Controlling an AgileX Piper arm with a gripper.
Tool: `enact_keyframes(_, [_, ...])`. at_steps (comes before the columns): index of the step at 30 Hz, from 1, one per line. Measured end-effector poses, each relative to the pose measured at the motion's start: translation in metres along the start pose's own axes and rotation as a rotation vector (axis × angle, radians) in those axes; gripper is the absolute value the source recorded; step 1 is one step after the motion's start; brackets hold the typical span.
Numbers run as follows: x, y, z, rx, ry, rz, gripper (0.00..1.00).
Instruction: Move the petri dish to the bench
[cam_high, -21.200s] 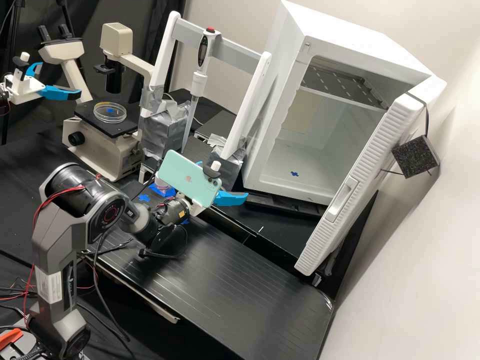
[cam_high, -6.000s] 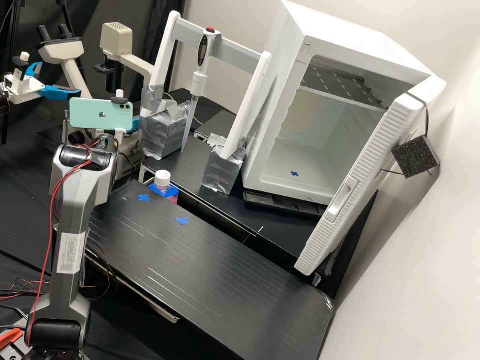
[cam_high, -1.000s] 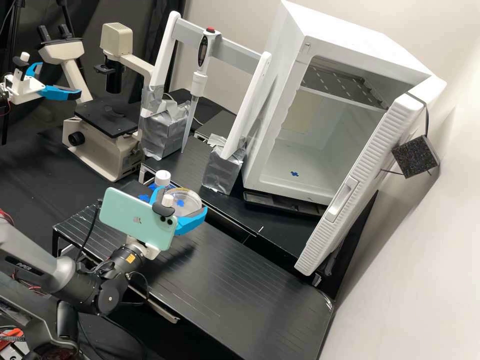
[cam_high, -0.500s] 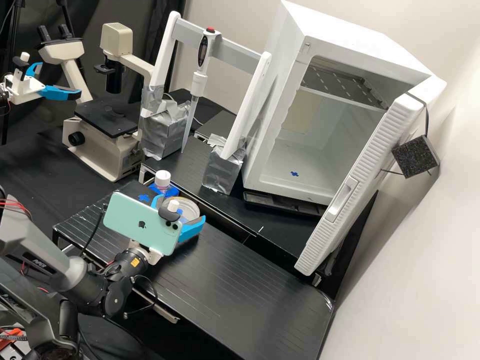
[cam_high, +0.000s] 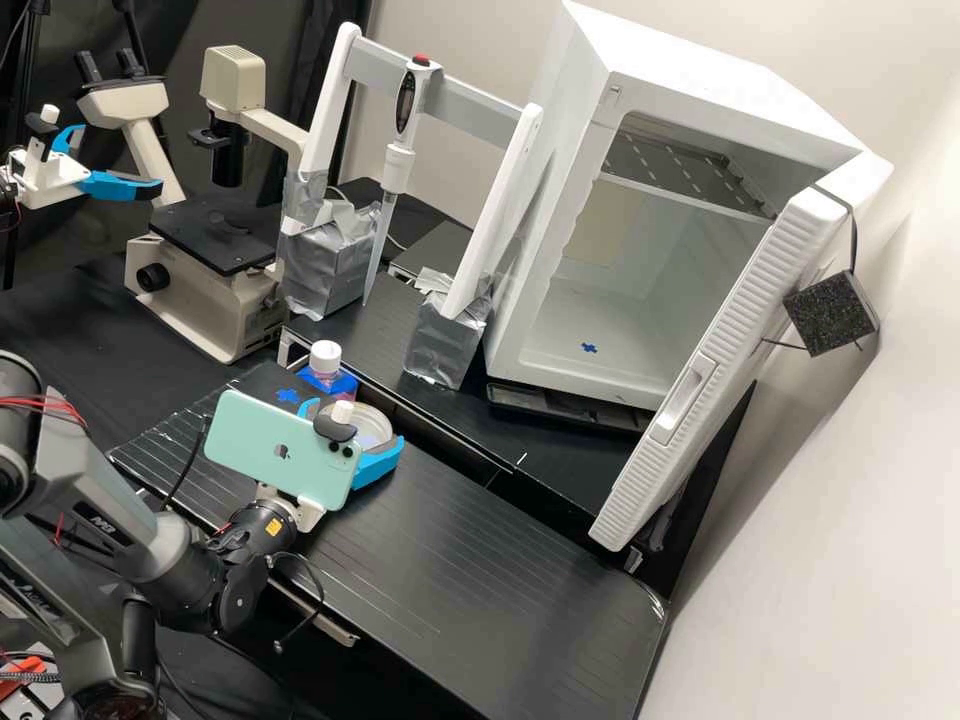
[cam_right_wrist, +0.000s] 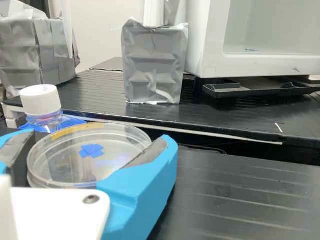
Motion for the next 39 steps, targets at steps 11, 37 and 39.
enact_keyframes(11, [0.002,-0.001,0.001,-0.007,0.017,-0.006,0.00])
enact_keyframes(37, [-0.005,0.010,-0.008,-0.029,0.032,0.094,1.00])
enact_keyframes(39, [-0.006,0.010,-0.015,-0.032,0.059,0.104,1.00])
